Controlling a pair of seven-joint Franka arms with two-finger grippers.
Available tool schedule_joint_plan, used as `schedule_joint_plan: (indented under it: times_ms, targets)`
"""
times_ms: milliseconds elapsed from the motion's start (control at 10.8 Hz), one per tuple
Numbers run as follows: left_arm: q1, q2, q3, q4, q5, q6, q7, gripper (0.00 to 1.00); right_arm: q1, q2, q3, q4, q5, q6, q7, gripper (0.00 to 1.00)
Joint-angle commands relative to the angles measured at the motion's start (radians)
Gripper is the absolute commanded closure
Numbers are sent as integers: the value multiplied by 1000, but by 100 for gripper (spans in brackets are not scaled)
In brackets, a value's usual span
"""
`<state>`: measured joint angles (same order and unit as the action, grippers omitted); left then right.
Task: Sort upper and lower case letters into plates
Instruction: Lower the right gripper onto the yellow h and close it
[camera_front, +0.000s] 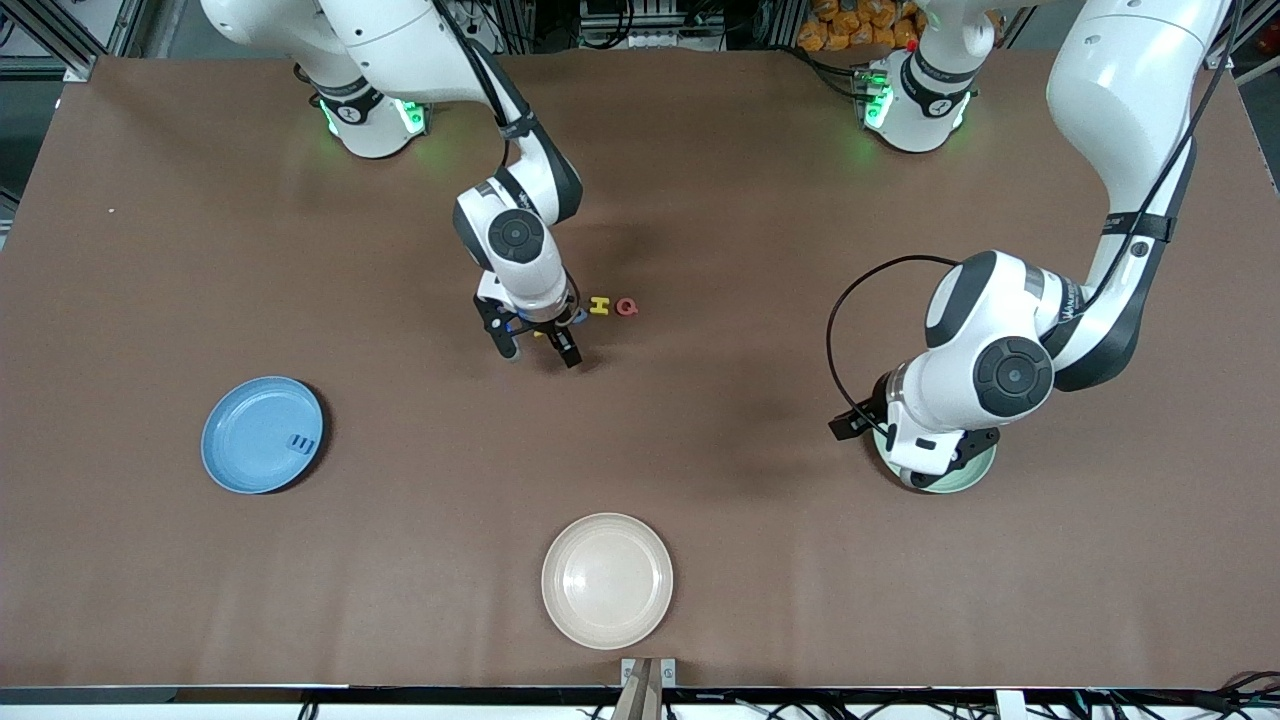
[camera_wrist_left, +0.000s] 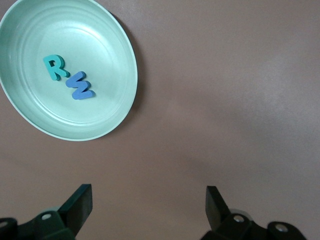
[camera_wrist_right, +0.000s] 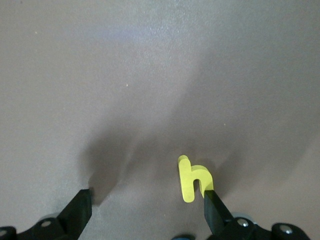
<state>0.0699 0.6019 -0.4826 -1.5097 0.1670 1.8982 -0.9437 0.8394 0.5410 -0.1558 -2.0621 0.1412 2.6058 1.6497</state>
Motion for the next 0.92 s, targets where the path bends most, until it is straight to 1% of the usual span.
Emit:
schedule_joint_plan:
  times_ms: [0, 277, 461, 553, 645, 738, 830]
  targets:
    - [-1, -16, -1, -6, -17, -19, -15, 0, -23, -36, -2, -21, -8, -34, -14, 0]
    - [-1, -11, 1, -6, -17, -19, -15, 0, -63, -75, -1, -26, -8, -98, -65, 0]
    - [-1, -10, 1, -6, -15, -19, -15, 0, -65, -78, -2, -39, -8, -87, -65, 0]
    - [-1, -10, 1, -6, -15, -19, -15, 0, -63, -76, -1, -53, -6, -73, -65, 0]
    - [-1, -8, 1, -6, -14, -19, -15, 0, -60, -79, -1, -90, -5, -29, -64, 0]
    - [-1, -8, 1, -6, -12, -19, -15, 0, -59, -91, 1, -143, -3, 52, -57, 0]
    - [-1, -8, 1, -4, -12, -19, -15, 0, -54, -98, 2, -173, -3, 89, -53, 0]
